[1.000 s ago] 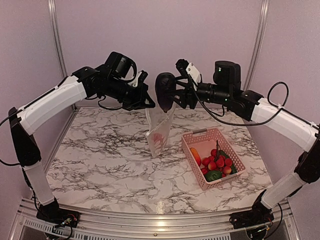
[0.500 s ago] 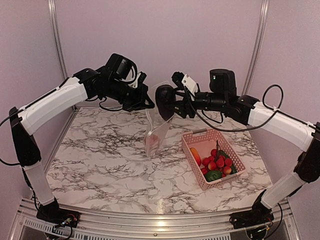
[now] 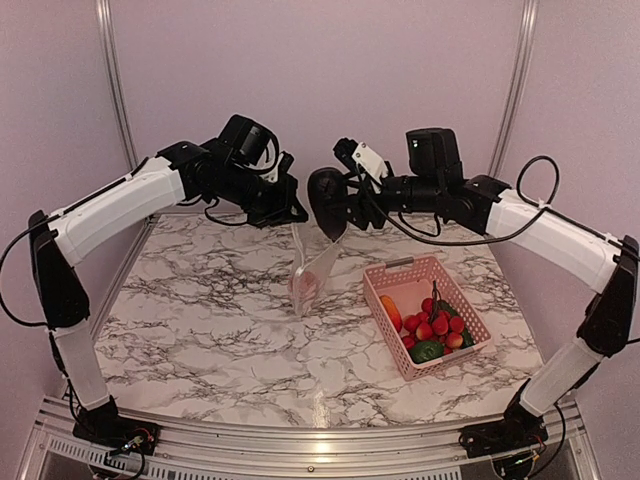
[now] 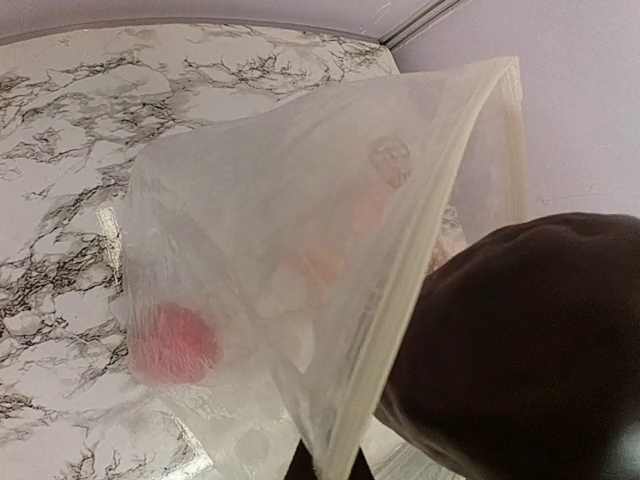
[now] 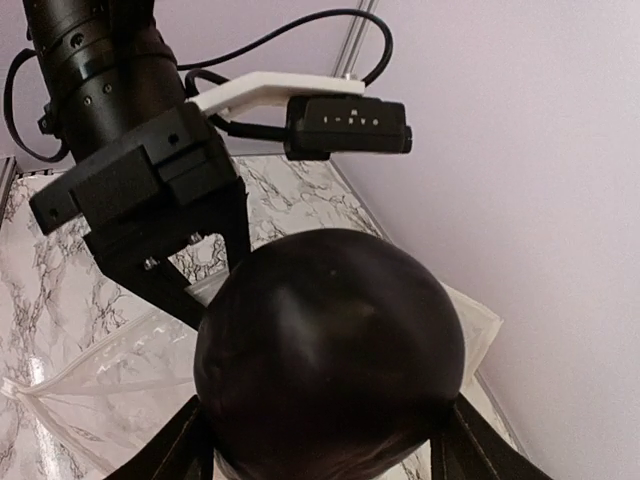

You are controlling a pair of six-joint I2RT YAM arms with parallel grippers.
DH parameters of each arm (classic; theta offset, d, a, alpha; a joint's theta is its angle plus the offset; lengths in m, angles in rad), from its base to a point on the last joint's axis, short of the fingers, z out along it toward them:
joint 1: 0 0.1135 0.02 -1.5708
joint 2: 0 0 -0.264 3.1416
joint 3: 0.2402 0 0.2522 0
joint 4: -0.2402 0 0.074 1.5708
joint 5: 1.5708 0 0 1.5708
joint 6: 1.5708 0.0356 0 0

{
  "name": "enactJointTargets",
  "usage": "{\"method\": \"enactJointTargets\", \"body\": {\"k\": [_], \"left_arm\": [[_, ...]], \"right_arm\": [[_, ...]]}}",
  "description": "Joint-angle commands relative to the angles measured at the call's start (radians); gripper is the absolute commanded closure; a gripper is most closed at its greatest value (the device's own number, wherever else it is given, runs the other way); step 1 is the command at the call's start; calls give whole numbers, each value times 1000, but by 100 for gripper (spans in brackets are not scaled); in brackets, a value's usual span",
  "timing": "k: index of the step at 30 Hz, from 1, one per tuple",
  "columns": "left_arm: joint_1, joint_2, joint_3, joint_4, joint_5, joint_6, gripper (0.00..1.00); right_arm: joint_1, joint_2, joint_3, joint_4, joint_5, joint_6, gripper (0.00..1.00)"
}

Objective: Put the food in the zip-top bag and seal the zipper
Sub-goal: Place the fake vegetable in the zipper food storage bag, then pick up the fake vegetable from the bin.

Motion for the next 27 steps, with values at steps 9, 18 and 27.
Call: {"method": "enactJointTargets", "body": {"k": [9, 18, 27], "left_arm": [[30, 65, 8, -26, 1, 42, 100], [33, 64, 18, -34, 14, 47, 100], [43, 3, 34, -225, -74, 144, 100]], "right_arm": [[3, 8, 42, -100, -19, 27, 10], [-1, 13, 149, -145, -52, 41, 2], [-177, 11, 290, -354, -116, 46, 3]]}}
